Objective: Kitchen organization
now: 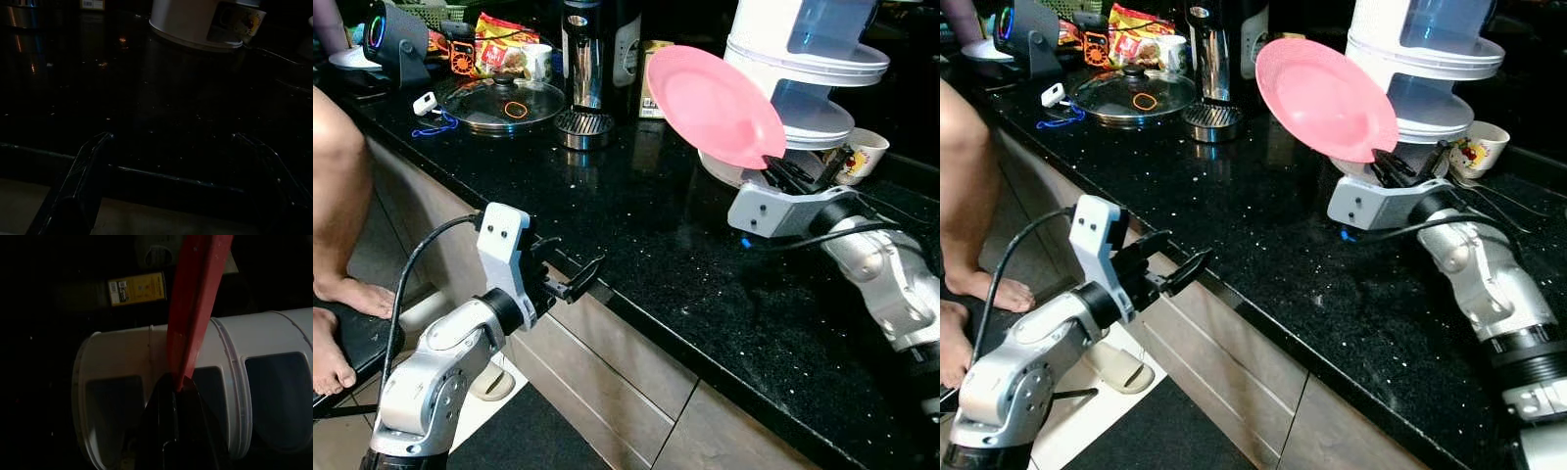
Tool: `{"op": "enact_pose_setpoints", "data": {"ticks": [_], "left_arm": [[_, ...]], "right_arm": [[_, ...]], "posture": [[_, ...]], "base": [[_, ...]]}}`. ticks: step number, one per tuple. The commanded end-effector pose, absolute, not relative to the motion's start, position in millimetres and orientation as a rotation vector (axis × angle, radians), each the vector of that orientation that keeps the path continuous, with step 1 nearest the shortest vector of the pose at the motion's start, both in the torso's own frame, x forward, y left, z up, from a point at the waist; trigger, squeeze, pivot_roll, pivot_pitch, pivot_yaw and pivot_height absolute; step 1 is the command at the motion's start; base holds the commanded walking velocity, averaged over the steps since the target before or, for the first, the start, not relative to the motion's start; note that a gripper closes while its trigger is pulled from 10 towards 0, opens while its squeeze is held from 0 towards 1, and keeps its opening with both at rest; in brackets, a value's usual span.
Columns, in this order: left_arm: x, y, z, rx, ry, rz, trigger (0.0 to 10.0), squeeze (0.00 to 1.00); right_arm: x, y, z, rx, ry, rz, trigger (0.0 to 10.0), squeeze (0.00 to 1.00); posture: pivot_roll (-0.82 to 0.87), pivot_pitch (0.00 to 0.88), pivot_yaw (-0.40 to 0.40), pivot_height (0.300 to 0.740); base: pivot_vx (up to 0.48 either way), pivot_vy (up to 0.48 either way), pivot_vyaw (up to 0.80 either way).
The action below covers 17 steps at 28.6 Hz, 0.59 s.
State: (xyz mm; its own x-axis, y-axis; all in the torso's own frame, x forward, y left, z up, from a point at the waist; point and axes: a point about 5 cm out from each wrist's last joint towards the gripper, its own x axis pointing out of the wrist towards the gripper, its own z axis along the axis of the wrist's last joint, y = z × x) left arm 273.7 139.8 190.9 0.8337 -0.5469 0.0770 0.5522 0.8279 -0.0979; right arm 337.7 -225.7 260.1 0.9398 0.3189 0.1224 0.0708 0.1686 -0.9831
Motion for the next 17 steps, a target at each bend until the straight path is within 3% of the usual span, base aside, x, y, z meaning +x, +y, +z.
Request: {"op": "enact_pose_setpoints", "data": {"ticks": [1,6,11,17], "left_arm": [[273.0,137.1,187.3,-0.112,-0.034,-0.594,10.0,0.00],[272.2,135.6,186.3,-0.113,-0.031,-0.595,10.0,0.00],[271.0,136.3,186.0,-0.110,-0.028,-0.596,10.0,0.00],[271.5,136.4,186.2,-0.107,-0.027,-0.601,10.0,0.00]], "right_arm": [[336.0,-230.9,261.6,-1.383,-0.338,0.185,10.0,0.00],[334.8,-234.9,265.4,-1.390,-0.348,0.196,10.0,0.00],[330.4,-255.3,262.1,-1.411,-0.296,0.234,10.0,0.00],[322.0,-245.4,256.9,-1.298,-0.321,0.380,10.0,0.00]], "posture": [[0.06,0.000,-0.047,0.740],[0.06,0.000,-0.050,0.740],[0.06,0.000,-0.047,0.740],[0.06,0.000,-0.043,0.740]], "base": [[0.000,0.000,0.00],[0.000,0.000,0.00],[0.000,0.000,0.00],[0.000,0.000,0.00]]}}
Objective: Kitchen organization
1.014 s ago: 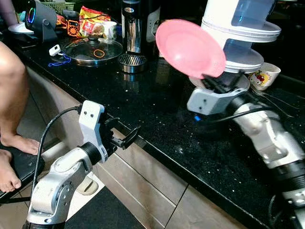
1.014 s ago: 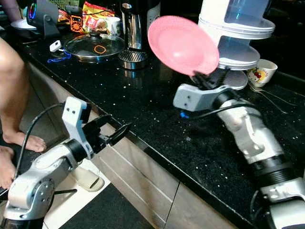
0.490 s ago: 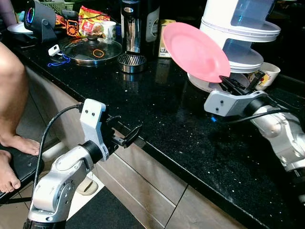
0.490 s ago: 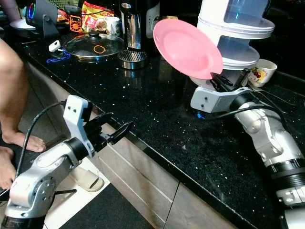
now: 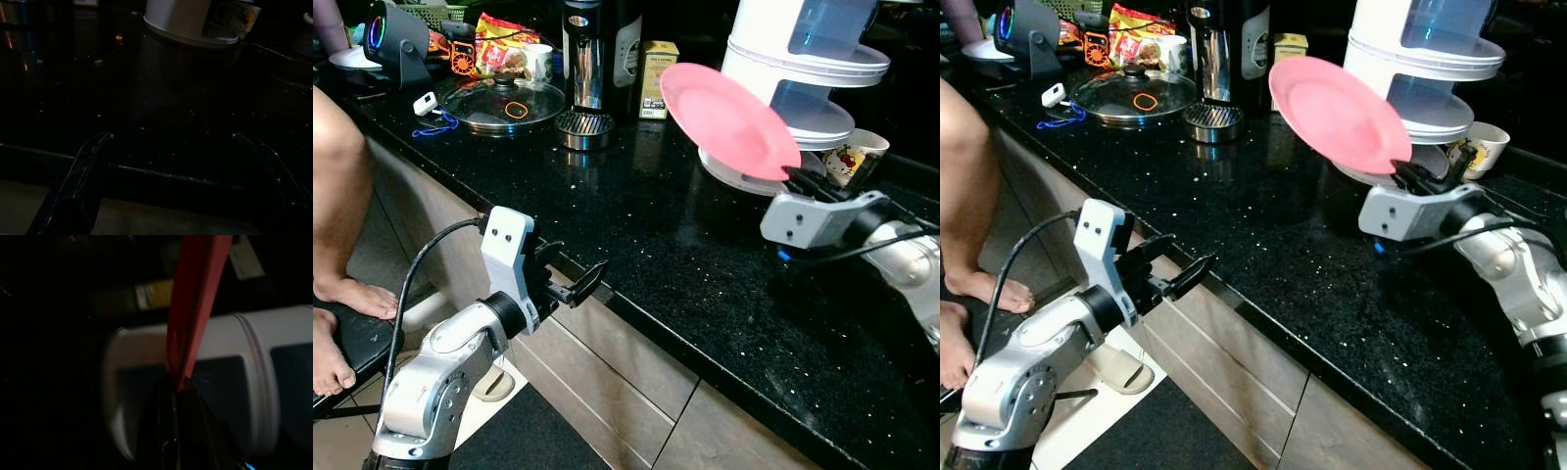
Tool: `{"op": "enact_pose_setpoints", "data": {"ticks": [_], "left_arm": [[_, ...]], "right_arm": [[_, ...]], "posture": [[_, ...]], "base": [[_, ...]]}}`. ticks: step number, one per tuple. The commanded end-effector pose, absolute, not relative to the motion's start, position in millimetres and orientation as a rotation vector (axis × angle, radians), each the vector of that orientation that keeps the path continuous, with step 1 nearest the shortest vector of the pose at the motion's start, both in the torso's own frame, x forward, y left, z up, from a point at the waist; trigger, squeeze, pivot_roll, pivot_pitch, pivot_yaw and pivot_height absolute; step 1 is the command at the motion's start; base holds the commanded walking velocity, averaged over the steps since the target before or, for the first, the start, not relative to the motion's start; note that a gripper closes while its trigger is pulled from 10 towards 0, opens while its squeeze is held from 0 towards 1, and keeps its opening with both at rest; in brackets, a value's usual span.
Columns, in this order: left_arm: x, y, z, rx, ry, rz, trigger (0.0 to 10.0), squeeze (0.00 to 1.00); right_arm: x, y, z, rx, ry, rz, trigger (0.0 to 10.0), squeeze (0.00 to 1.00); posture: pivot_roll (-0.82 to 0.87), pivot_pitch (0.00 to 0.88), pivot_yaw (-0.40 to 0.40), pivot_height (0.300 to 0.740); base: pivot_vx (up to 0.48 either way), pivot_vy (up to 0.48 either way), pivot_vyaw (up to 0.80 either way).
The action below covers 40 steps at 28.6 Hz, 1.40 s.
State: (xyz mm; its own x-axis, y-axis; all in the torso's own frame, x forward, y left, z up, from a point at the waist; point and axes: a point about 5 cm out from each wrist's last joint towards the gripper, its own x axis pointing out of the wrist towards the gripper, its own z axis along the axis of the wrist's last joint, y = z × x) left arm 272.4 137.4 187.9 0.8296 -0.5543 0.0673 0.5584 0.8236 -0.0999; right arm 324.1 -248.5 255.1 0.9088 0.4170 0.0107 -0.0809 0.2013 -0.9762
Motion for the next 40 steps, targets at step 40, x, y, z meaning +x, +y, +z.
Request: {"op": "enact_pose_setpoints", "data": {"ticks": [40], "left_arm": [[273.3,135.7,188.3,-0.089,-0.032,-0.618,10.0,0.00]], "right_arm": [[296.0,-221.1,280.6,-0.928,-0.325,0.670,10.0,0.00]], "posture": [[0.06,0.000,-0.031,0.740]], "base": [[0.000,0.000,-0.31]]}}
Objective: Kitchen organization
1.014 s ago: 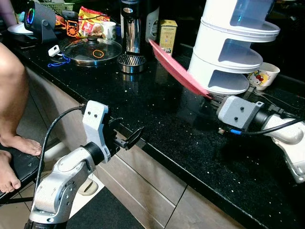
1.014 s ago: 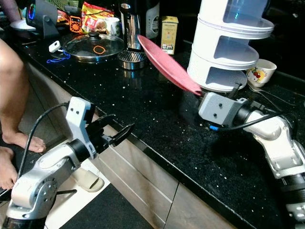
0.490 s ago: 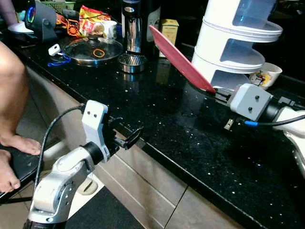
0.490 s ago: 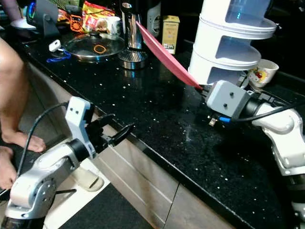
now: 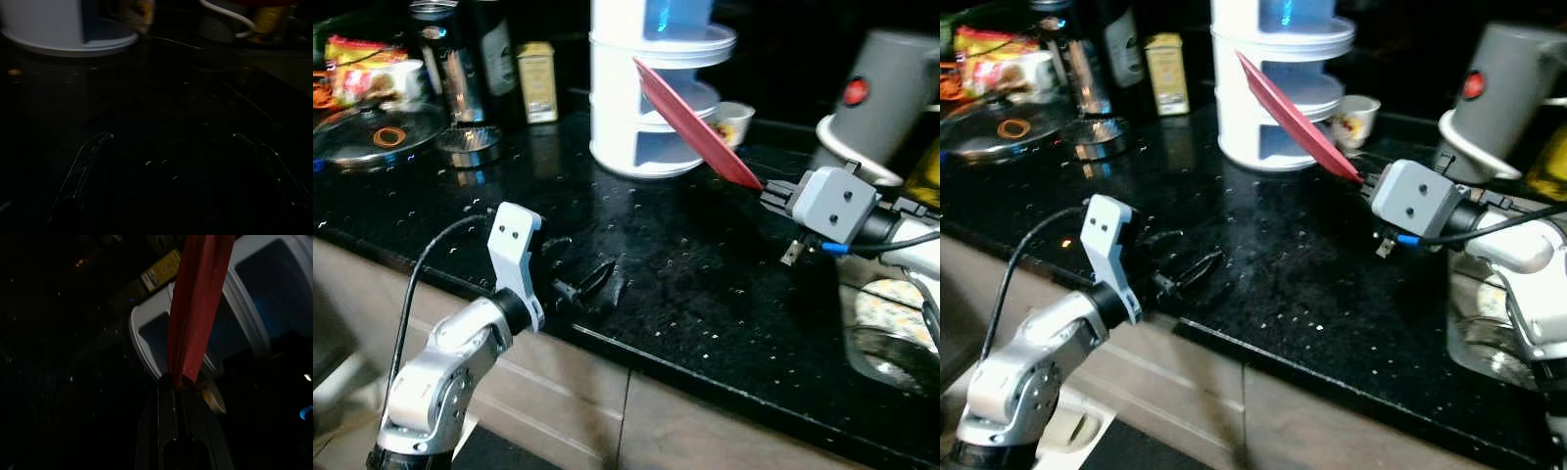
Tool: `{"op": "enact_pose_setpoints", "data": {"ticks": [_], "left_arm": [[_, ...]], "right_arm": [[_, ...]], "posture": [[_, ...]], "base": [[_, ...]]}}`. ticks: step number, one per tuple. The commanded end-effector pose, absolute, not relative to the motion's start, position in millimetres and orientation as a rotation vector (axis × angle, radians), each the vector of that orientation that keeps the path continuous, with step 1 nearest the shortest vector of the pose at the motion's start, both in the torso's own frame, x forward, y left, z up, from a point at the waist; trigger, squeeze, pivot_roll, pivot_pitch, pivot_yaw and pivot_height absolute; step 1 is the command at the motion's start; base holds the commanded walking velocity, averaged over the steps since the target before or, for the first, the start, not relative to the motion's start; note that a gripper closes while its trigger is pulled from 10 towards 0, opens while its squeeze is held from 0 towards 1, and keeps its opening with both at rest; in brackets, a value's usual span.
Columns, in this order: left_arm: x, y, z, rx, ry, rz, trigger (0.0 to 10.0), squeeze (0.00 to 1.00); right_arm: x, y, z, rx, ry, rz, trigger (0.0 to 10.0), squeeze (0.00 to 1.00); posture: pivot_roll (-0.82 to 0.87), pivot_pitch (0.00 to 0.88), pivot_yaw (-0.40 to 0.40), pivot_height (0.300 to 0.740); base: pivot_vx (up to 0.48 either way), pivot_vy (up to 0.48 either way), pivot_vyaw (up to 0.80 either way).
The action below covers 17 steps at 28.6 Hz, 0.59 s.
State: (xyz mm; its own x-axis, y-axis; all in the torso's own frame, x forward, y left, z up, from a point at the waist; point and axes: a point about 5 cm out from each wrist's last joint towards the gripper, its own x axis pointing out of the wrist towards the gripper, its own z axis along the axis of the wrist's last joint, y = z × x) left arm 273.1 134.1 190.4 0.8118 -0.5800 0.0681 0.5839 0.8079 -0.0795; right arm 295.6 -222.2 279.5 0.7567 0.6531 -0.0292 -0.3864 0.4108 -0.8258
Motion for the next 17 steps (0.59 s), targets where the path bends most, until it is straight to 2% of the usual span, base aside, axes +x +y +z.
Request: {"op": "enact_pose_setpoints", "data": {"ticks": [1,9,17], "left_arm": [[273.4,135.5,188.8,-0.088,-0.034,-0.619,10.0,0.00],[273.2,132.5,192.5,-0.084,-0.050,-0.635,10.0,0.00],[272.7,130.8,194.7,-0.083,-0.060,-0.642,10.0,0.00]], "right_arm": [[296.9,-221.9,280.1,-0.934,-0.317,0.663,10.0,0.00],[306.8,-238.9,268.2,-1.049,-0.186,0.570,10.0,0.00],[311.8,-248.2,255.2,-1.049,-0.088,0.510,10.0,0.00]], "posture": [[0.06,0.000,-0.031,0.740],[0.06,0.000,-0.031,0.740],[0.06,0.000,-0.033,0.740]], "base": [[0.000,0.000,-0.69],[0.000,0.000,-0.70],[0.000,0.000,-0.70]]}}
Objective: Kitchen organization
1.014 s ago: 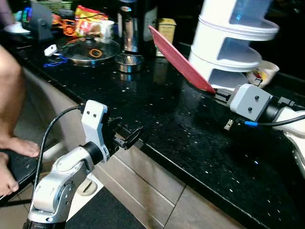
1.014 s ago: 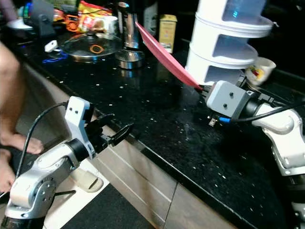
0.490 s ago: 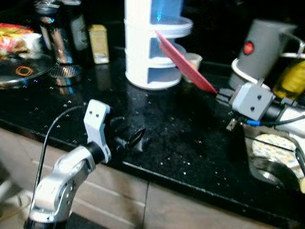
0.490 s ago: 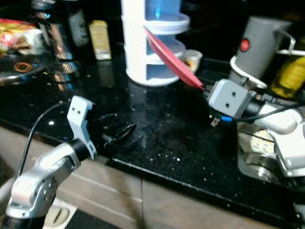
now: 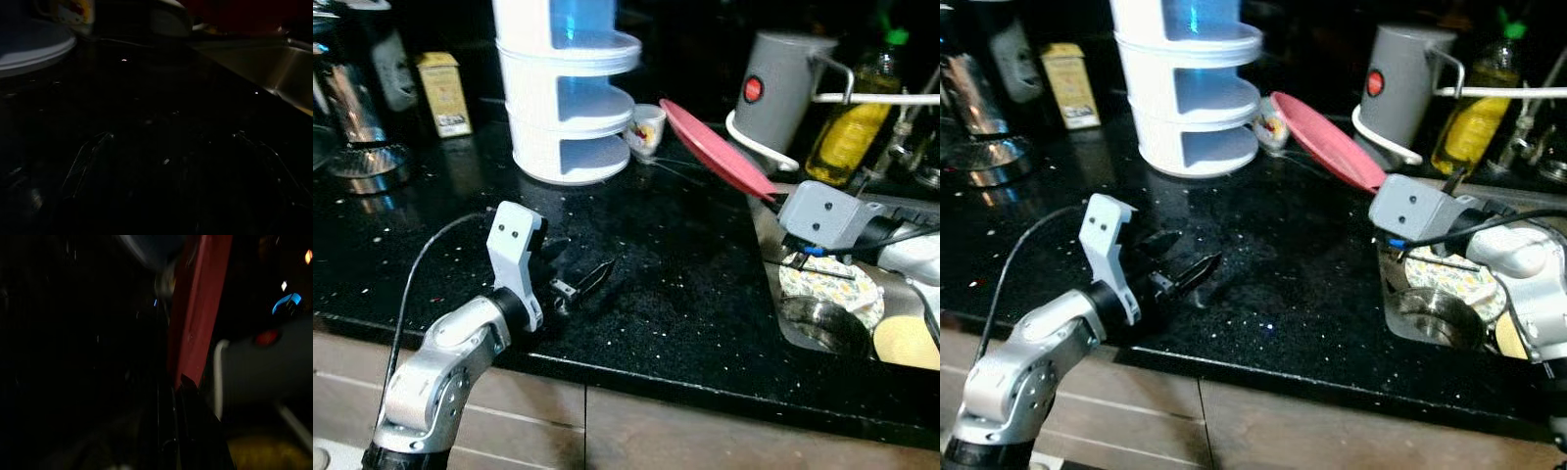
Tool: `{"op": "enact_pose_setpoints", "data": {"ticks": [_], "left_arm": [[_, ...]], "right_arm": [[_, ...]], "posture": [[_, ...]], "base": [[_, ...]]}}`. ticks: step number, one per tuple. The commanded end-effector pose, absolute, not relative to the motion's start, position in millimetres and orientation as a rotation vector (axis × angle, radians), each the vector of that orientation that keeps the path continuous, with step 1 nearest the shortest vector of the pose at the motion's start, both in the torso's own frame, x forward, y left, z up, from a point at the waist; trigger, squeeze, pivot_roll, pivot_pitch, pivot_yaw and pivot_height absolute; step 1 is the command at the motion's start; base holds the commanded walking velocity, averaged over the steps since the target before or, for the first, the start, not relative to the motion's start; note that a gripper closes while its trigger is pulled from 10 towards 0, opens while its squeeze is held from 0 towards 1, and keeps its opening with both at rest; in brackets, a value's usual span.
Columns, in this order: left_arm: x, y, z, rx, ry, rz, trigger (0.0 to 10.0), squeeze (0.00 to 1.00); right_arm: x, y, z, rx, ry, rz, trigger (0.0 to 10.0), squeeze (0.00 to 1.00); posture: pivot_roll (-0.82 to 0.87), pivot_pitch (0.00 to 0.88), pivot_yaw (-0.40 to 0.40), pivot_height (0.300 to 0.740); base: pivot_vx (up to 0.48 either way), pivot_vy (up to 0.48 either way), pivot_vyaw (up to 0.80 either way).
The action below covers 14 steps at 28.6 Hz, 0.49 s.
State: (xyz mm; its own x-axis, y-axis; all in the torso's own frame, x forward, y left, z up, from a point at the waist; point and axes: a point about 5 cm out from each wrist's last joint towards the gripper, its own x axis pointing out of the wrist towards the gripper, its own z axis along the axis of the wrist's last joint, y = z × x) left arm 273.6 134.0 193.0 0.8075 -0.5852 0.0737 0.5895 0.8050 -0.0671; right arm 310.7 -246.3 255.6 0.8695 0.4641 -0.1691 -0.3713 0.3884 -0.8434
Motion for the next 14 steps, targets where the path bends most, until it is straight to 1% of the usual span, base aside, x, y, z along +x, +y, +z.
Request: {"op": "enact_pose_setpoints", "data": {"ticks": [1,7,8,14], "left_arm": [[272.6,130.6,194.6,-0.080,-0.061,-0.643,10.0,0.00],[272.7,130.7,195.2,-0.075,-0.064,-0.641,10.0,0.00],[272.6,130.7,195.5,-0.074,-0.067,-0.639,10.0,0.00],[271.8,130.6,195.6,-0.070,-0.070,-0.638,10.0,0.00]], "right_arm": [[312.8,-249.8,253.2,-1.053,-0.070,0.501,10.0,0.00],[318.0,-257.5,245.9,-1.067,0.013,0.464,10.0,0.00],[319.1,-263.0,238.0,-1.088,0.083,0.452,10.0,0.00],[319.2,-269.9,229.1,-1.105,0.166,0.432,10.0,0.00]], "posture": [[0.06,0.000,-0.033,0.740],[0.06,0.000,-0.038,0.740],[0.06,0.000,-0.039,0.740],[0.07,0.000,-0.040,0.740]], "base": [[0.000,0.000,-0.70],[0.000,0.000,-0.71],[0.000,0.000,-0.71],[0.000,0.000,-0.71]]}}
